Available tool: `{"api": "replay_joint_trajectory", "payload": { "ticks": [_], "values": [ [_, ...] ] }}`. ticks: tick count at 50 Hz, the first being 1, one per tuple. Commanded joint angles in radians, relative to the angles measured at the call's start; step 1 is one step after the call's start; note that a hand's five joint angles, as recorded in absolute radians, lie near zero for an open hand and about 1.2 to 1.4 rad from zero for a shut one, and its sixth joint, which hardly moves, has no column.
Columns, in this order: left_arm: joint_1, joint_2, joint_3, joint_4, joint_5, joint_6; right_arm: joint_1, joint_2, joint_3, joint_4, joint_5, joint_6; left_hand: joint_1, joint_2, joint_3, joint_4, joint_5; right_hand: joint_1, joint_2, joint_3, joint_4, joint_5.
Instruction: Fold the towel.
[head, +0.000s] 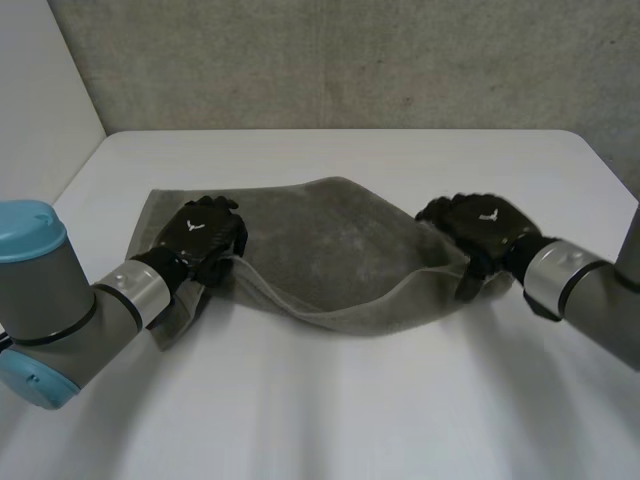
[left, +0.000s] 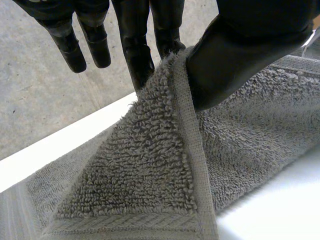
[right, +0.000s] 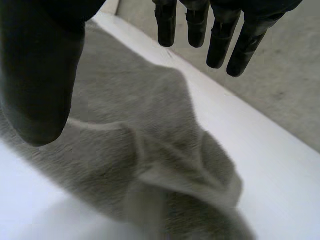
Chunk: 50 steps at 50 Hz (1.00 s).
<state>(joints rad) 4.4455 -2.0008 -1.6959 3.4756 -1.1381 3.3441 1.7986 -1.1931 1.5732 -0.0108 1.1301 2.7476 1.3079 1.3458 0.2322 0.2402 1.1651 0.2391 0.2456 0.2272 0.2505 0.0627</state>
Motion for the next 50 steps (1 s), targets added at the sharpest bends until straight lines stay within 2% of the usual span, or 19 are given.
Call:
{"api": "replay_joint_trajectory", "payload": {
  "ticks": [1, 8, 10, 12, 13, 14, 15, 17, 18, 19, 20, 24, 26, 27, 29, 33, 39, 46, 50],
  "values": [
    [0.000, 0.004, -0.008, -0.001, -0.002, 0.000, 0.022, 0.085, 0.018, -0.020, 0.040, -0.092, 0.088, 0.050, -0.058, -0.066, 0.057, -0.065, -0.071, -0.053, -0.076, -0.063],
    [0.000, 0.036, -0.030, -0.004, -0.002, 0.000, 0.027, 0.148, -0.016, -0.136, 0.155, -0.173, 0.088, 0.050, -0.058, -0.066, 0.057, -0.055, -0.061, -0.053, -0.076, -0.053],
    [0.002, 0.056, -0.048, -0.006, -0.002, 0.002, 0.027, 0.153, -0.019, -0.176, 0.169, -0.192, 0.088, 0.050, -0.058, -0.066, 0.057, 0.031, 0.024, -0.053, -0.076, 0.033],
    [0.002, 0.068, -0.059, -0.007, -0.002, 0.002, 0.031, 0.171, -0.036, -0.233, 0.189, -0.212, 0.088, 0.050, -0.058, -0.066, 0.057, 0.264, 0.258, -0.053, -0.076, 0.266],
    [0.002, 0.068, -0.059, -0.007, -0.002, 0.002, 0.031, 0.171, -0.036, -0.233, 0.189, -0.212, 0.088, 0.050, -0.058, -0.066, 0.057, 0.266, 0.259, -0.053, -0.076, 0.268],
    [0.005, 0.076, -0.070, -0.007, -0.002, 0.002, 0.036, 0.185, -0.051, -0.239, 0.191, -0.215, 0.088, 0.050, -0.058, -0.066, 0.057, 0.446, 0.439, -0.053, -0.076, 0.448],
    [0.005, 0.080, -0.079, -0.007, -0.002, 0.003, 0.036, 0.185, -0.051, -0.239, 0.191, -0.215, 0.088, 0.050, -0.058, -0.066, 0.057, 0.448, 0.441, -0.053, -0.076, 0.450],
    [0.005, 0.083, -0.087, -0.007, -0.003, 0.003, 0.036, 0.193, -0.064, -0.216, 0.189, -0.210, 0.088, 0.050, -0.058, -0.066, 0.057, 0.848, 0.842, -0.053, -0.076, 0.850],
    [0.006, 0.086, -0.094, -0.007, -0.003, 0.003, 0.036, 0.193, -0.064, -0.216, 0.189, -0.210, 0.088, 0.050, -0.058, -0.066, 0.057, 0.850, 0.843, -0.053, -0.076, 0.852],
    [0.006, 0.086, -0.094, -0.007, -0.003, 0.003, 0.036, 0.191, -0.065, -0.193, 0.185, -0.207, 0.088, 0.050, -0.058, -0.066, 0.057, 1.080, 1.073, -0.053, -0.076, 1.081],
    [0.005, 0.089, -0.102, -0.007, -0.003, 0.006, 0.025, 0.182, -0.062, -0.167, 0.178, -0.203, 0.088, 0.050, -0.058, -0.066, 0.057, 1.156, 1.150, -0.053, -0.076, 1.158],
    [0.005, 0.089, -0.108, -0.010, -0.005, 0.008, 0.015, 0.133, -0.042, -0.108, 0.168, -0.183, 0.088, 0.050, -0.058, -0.066, 0.057, 1.157, 1.151, -0.053, -0.076, 1.159],
    [0.003, 0.085, -0.113, -0.013, -0.028, 0.012, 0.004, 0.098, -0.021, -0.095, 0.158, -0.163, -0.168, -0.206, -0.058, -0.066, -0.200, 1.157, 1.151, -0.053, -0.076, 1.159],
    [0.003, 0.085, -0.113, -0.013, -0.028, 0.012, -0.014, 0.063, 0.005, -0.092, 0.140, -0.142, -0.170, -0.207, -0.058, -0.066, -0.201, 1.157, 1.151, -0.053, -0.076, 1.159],
    [-0.002, 0.070, -0.114, -0.013, -0.087, 0.017, -0.039, 0.030, 0.027, -0.094, 0.116, -0.114, -0.477, -0.515, -0.058, -0.066, -0.509, 1.157, 1.151, -0.053, -0.076, 1.159],
    [-0.012, 0.045, -0.113, -0.006, -0.164, 0.021, -0.113, -0.051, 0.071, -0.084, 0.038, -0.046, -0.589, -0.627, -0.058, -0.066, -0.621, 1.157, 1.151, -0.053, -0.076, 1.159],
    [-0.023, -0.009, -0.094, 0.000, -0.264, 0.043, -0.157, -0.072, 0.096, -0.083, -0.015, 0.027, -0.595, -0.633, -0.058, -0.066, -0.627, 1.157, 1.151, -0.053, -0.076, 1.159],
    [-0.029, -0.049, -0.085, 0.003, -0.285, 0.115, -0.203, -0.079, 0.096, -0.081, -0.038, 0.060, -0.595, -0.633, -0.058, -0.066, -0.627, 1.157, 1.151, -0.053, -0.076, 1.159],
    [-0.075, -0.052, -0.084, 0.005, -0.287, 0.118, -0.202, -0.079, 0.097, -0.081, -0.039, 0.061, -0.595, -0.633, -0.058, -0.066, -0.627, 1.157, 1.151, -0.053, -0.076, 1.159]
  ]
}}
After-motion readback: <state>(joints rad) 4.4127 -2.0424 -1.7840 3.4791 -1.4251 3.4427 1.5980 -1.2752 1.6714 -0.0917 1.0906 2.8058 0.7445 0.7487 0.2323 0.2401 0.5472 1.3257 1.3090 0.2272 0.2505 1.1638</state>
